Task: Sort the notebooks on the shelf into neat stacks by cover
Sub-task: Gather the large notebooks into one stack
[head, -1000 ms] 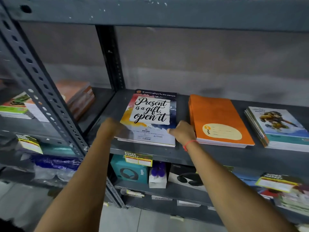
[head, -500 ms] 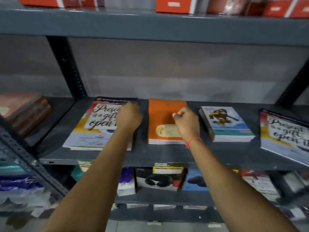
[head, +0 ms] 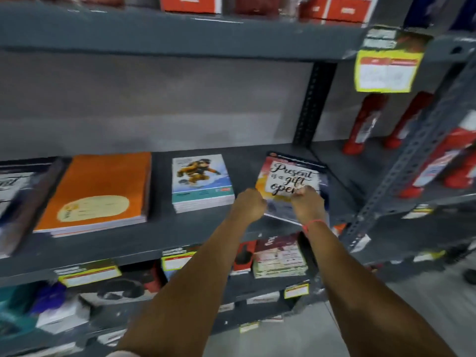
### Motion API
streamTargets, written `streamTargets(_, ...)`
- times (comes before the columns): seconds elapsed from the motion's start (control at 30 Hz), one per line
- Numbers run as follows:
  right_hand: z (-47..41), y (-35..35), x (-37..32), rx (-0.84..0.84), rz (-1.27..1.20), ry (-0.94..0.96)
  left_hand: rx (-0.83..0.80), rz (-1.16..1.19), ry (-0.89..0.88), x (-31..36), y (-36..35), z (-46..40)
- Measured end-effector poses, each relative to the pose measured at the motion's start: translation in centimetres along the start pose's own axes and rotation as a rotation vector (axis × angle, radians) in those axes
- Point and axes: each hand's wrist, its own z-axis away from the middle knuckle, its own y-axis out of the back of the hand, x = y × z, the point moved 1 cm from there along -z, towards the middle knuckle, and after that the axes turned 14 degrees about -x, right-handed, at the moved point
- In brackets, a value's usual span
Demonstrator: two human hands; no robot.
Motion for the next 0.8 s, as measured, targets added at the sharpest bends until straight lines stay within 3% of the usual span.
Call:
streamTargets(0.13, -1.5, 2.4, 5.5, 0.0, 0.014, -0.153, -0.054, -0.043, 0.093, 1.3, -2.1, -1.9)
streamTargets(0.4, -3.1, 3.8, 8.9, -0.084, -0.184, -0.245, 0.062, -0.088, 0.3, 1.5, -2.7, -3.6)
streamTargets(0.6, -4.1, 5.4, 8.9, -0.147, -0.548, -0.304, 0.145, 0.279, 0.411, 1.5, -1.6, -4.5)
streamTargets(0.8, -4.2, 7.3, 8.1, -0.186, -0.614, -0.276, 0.086, 0.473, 0.364, 3.0, -0.2, -4.3)
